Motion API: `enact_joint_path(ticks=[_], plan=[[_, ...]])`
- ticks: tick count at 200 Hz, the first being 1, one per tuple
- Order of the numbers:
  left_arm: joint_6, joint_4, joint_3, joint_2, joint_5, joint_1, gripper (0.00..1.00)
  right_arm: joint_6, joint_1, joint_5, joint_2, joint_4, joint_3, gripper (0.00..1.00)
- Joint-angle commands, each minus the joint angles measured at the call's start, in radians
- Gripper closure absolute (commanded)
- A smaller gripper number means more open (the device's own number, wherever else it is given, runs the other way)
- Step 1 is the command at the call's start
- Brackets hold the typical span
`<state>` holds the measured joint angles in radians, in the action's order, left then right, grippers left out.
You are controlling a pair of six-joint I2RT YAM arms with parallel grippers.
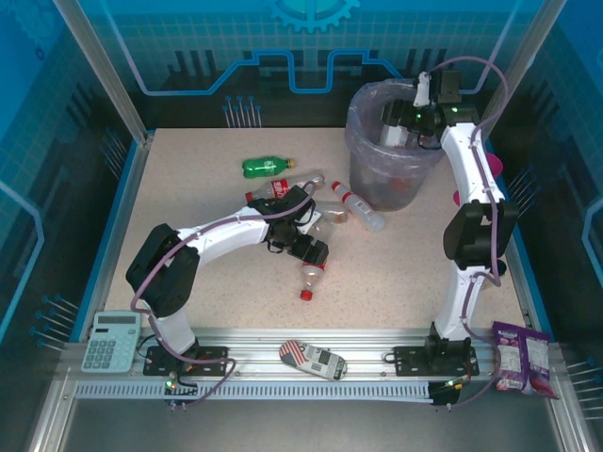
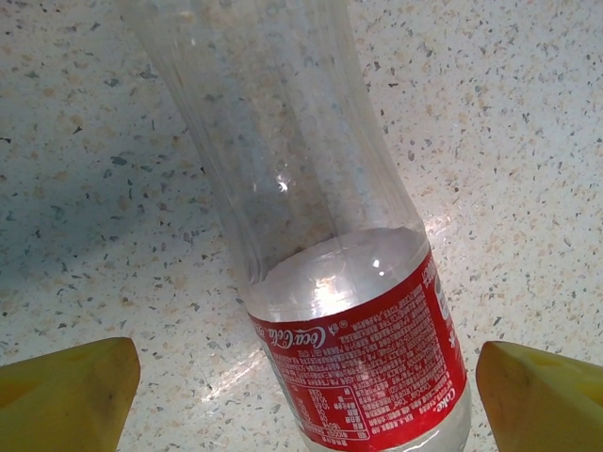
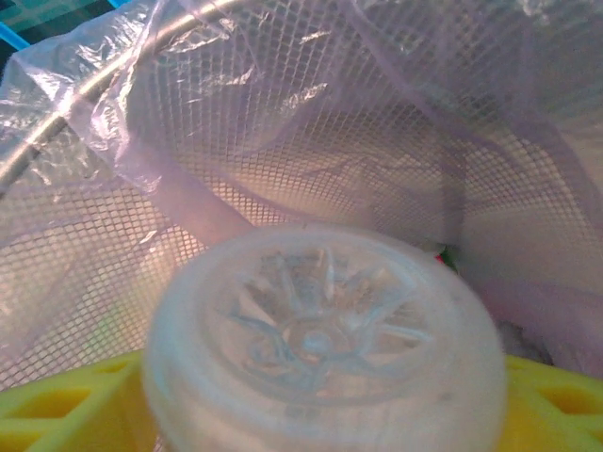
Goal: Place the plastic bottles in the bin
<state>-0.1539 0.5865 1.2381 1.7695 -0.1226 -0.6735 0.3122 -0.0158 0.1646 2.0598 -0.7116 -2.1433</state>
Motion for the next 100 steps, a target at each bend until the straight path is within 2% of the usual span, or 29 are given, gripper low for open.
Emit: enact_joint_path(ticks=[1, 24, 53, 75, 100], plan=[[0.024, 0.04, 0.032, 0.012, 0.02, -0.008, 0.07, -0.021, -0.012, -0.014, -0.007, -0.072, -0.087, 0.16], [0.025, 0.042, 0.033, 0.012, 0.021, -0.008, 0.07, -0.056, -0.012, -0.051, -0.013, -0.128, -0.173, 0.11], [0.024, 0.044, 0.029, 0.013, 0.026, -0.01, 0.07, -0.089, -0.01, -0.089, -0.048, -0.16, -0.206, 0.12], [0.026, 0.044, 0.027, 0.016, 0.03, -0.011, 0.09, -0.094, -0.012, -0.083, -0.069, -0.151, -0.182, 0.18], [0.029, 0.048, 0.033, 0.019, 0.033, -0.011, 0.11, -0.094, -0.019, -0.066, -0.045, -0.161, -0.178, 0.32]])
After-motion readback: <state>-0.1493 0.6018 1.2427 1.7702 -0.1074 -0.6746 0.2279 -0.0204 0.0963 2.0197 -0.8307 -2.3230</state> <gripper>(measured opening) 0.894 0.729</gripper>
